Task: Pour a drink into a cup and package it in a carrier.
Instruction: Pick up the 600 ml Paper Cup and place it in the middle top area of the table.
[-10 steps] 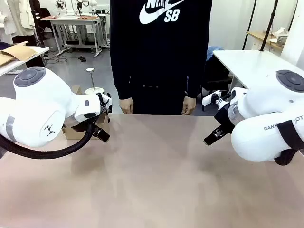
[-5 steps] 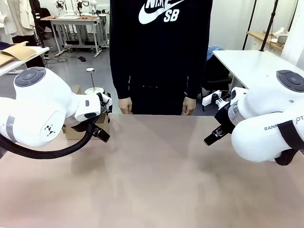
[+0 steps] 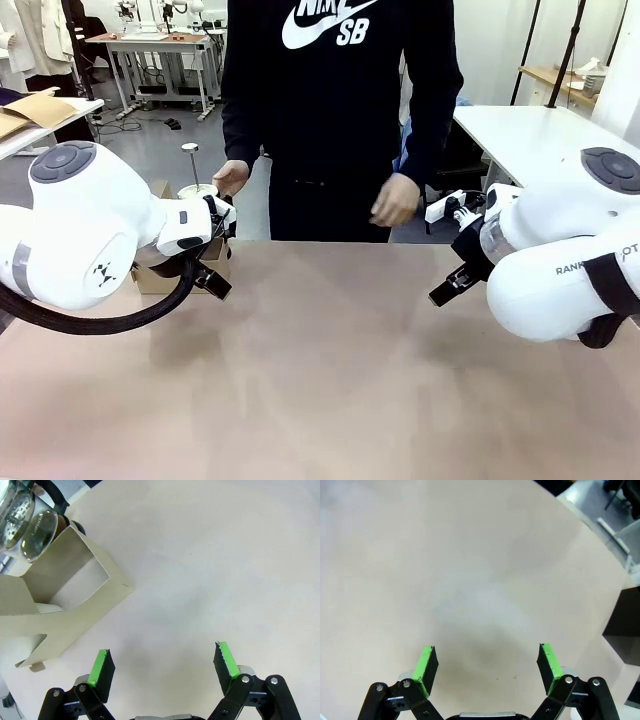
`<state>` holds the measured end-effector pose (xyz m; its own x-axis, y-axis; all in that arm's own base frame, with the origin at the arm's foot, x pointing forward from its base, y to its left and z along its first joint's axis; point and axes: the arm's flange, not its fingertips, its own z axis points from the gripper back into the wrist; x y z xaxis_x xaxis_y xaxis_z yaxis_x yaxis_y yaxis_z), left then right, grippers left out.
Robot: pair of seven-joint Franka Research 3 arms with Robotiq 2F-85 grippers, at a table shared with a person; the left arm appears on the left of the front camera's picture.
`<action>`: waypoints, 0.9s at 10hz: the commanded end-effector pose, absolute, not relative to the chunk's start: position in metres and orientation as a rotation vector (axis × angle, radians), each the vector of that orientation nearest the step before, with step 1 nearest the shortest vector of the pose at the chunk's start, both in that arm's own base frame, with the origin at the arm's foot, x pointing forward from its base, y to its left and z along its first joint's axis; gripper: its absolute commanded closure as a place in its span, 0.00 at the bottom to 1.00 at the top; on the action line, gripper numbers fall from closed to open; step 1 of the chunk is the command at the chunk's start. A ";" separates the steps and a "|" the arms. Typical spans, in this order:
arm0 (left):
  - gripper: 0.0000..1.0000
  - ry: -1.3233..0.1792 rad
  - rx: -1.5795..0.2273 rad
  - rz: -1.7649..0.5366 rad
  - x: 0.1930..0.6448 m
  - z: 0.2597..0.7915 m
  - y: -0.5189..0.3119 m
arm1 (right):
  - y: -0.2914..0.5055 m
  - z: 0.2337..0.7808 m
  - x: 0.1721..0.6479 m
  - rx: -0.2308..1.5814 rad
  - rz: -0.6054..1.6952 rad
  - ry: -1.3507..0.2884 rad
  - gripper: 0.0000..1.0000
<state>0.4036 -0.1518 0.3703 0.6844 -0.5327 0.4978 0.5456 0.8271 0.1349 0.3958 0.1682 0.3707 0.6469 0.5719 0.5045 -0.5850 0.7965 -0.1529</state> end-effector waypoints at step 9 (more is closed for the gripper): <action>0.00 -0.550 -0.025 -0.604 0.404 0.370 -0.152 | -0.105 0.576 0.445 0.579 0.880 -0.722 0.00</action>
